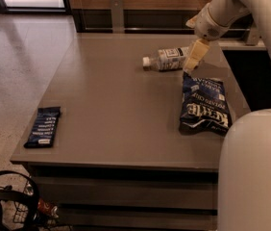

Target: Move blue plastic bottle near rxbar blueberry

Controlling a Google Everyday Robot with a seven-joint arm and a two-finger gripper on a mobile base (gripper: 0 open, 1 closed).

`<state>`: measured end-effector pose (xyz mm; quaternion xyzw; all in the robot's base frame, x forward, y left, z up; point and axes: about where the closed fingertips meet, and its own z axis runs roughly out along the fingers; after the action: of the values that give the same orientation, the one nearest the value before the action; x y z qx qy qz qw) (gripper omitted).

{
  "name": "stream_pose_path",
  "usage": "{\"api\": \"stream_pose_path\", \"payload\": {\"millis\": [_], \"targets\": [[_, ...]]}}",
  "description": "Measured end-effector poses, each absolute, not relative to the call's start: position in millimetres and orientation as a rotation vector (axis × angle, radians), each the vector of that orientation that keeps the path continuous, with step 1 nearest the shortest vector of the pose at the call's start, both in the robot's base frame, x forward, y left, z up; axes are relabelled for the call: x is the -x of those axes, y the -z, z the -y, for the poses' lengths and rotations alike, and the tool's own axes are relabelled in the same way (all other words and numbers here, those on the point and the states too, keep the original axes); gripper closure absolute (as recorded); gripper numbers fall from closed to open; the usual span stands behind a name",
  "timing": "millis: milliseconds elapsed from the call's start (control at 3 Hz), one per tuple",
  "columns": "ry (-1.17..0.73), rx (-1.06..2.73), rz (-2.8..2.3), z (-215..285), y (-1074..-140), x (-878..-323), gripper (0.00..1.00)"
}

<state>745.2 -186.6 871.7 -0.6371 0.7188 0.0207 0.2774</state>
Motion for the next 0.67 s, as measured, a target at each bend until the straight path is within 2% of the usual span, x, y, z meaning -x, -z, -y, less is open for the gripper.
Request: {"api": "stream_pose_path", "payload": {"millis": [667], "targets": [[-0.117, 1.882, -1.939, 168, -844, -747, 0.00]]}}
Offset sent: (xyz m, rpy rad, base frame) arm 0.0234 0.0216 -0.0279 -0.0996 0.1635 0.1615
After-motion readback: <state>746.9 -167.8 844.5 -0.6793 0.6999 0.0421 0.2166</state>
